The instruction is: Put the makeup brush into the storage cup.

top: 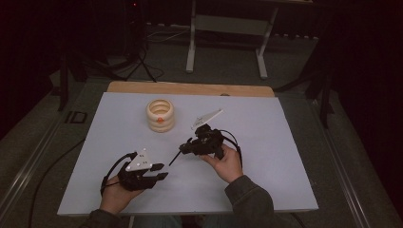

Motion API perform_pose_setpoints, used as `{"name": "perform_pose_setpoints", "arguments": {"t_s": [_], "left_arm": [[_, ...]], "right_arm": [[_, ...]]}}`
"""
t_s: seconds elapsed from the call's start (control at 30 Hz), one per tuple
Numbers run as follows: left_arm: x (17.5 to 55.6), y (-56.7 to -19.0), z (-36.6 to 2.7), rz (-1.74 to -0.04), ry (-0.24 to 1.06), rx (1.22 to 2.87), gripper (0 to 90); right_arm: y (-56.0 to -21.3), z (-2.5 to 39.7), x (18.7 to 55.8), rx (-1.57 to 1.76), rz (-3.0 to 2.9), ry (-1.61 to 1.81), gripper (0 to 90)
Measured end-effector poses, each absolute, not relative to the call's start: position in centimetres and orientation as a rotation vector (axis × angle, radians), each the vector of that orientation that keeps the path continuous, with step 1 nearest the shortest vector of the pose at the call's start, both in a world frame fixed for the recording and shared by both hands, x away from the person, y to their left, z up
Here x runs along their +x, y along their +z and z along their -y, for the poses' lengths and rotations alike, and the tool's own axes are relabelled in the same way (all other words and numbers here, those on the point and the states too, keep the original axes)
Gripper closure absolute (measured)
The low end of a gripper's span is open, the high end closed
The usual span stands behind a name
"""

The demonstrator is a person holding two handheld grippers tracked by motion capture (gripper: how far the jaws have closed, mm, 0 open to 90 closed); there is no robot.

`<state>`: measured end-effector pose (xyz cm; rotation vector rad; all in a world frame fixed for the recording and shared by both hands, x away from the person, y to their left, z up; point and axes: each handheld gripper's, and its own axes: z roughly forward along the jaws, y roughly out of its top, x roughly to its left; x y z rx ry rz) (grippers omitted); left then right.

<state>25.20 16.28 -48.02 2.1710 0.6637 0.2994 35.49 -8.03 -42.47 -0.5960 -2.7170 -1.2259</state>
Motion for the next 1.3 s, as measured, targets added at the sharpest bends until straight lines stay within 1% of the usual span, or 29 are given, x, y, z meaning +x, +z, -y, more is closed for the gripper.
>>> {"name": "perform_pose_setpoints", "arguments": {"t_s": [1.3], "left_arm": [[25.4, -47.9, -17.1, -0.686, 0.304, 2.159, 62.1]], "right_arm": [[-37.7, 4.3, 40.7, -0.61, 2.811, -1.199, 85.3]]}}
